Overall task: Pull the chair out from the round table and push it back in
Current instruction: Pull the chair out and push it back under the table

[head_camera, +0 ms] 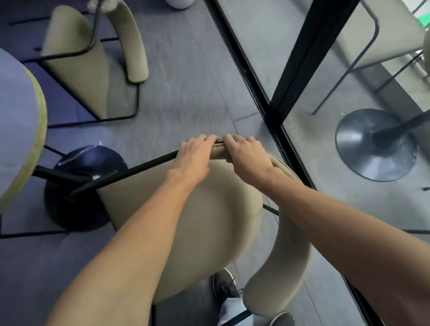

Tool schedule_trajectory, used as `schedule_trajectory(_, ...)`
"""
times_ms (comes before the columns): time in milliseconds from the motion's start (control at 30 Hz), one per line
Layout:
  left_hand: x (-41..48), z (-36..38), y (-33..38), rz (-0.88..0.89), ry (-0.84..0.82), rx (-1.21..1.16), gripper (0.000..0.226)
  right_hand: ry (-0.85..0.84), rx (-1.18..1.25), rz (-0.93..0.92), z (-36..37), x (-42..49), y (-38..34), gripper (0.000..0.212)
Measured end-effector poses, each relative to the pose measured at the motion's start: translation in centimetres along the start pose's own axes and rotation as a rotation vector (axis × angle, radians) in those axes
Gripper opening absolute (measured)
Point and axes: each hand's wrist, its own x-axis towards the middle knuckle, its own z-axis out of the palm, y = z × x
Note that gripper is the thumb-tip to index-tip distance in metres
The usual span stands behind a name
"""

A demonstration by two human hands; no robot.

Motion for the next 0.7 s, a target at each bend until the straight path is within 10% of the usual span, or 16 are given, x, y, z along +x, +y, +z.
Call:
schedule_trajectory(333,5.4,-1.4,-2.3,-0.133,0.144,0.096,0.04,-0.05,0.185,-0.177,-0.9,8.8,-0.6,0.032)
schedule_trajectory(700,12.3,-3.3,-5.0,-0.544,0.165,0.07,0.073,-0.184,0.194,-0.331,-0.6,19.9,-1.1,0.058)
